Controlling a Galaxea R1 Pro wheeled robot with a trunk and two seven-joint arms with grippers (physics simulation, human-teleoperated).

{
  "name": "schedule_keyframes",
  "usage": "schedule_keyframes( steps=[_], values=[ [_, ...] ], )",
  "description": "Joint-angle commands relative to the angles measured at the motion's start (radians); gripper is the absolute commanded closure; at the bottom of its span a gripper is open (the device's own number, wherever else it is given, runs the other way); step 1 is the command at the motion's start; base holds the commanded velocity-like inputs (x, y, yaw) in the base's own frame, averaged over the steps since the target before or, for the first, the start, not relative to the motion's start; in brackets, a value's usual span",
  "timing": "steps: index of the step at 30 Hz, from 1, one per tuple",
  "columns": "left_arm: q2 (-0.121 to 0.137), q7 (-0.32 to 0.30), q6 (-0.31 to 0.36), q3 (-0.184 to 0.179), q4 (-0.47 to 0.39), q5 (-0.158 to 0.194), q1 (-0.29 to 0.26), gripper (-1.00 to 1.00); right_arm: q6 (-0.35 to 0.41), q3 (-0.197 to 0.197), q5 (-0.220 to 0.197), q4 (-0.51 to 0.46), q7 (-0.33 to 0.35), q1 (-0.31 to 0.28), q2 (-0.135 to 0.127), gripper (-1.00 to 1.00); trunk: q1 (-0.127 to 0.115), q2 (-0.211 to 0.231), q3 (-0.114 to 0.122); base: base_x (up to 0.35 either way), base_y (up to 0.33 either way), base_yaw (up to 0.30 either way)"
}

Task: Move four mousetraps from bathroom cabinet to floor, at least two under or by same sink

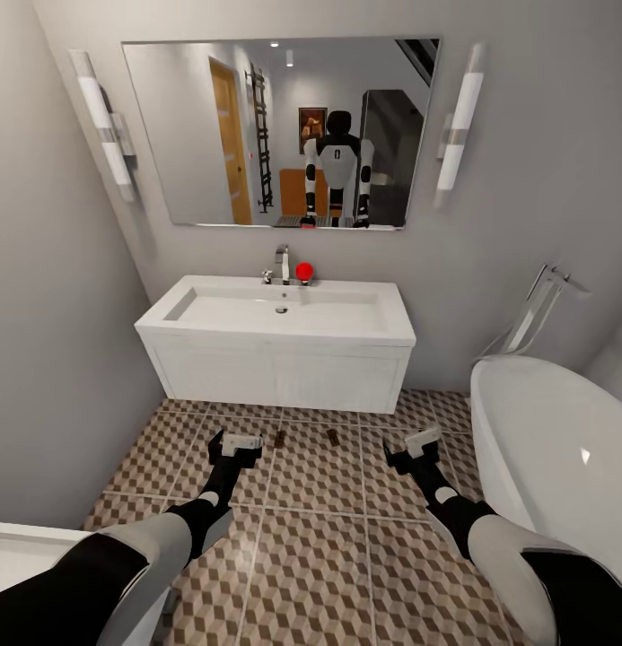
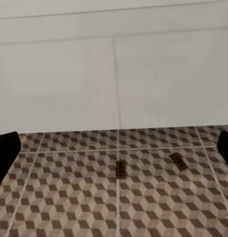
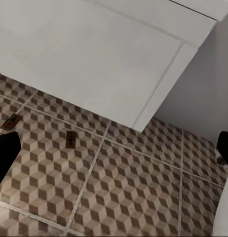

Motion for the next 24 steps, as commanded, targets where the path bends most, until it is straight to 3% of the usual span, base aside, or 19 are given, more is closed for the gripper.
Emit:
schedule_keyframes(
  steps=[1, 12, 24],
  values=[
    [-0.001, 0.002, -0.006, -0.009, 0.004, 0.007, -0.001, -1.00, -0.006, -0.004, 0.011, 0.001, -0.007, 0.005, 0.000, -1.00, 0.001, -0.002, -0.002, 0.000, 0.000, 0.000],
    [0.013, 0.003, -0.006, -0.008, 0.005, 0.008, 0.048, -1.00, -0.068, -0.005, 0.011, 0.002, -0.012, 0.066, -0.020, -1.00, 0.001, -0.002, -0.002, 0.000, 0.000, 0.000],
    [0.041, 0.005, -0.008, -0.007, 0.006, 0.008, 0.147, -1.00, -0.096, -0.005, 0.010, 0.002, -0.013, 0.130, -0.037, -1.00, 0.001, -0.002, -0.002, 0.000, 0.000, 0.000]
  ],
)
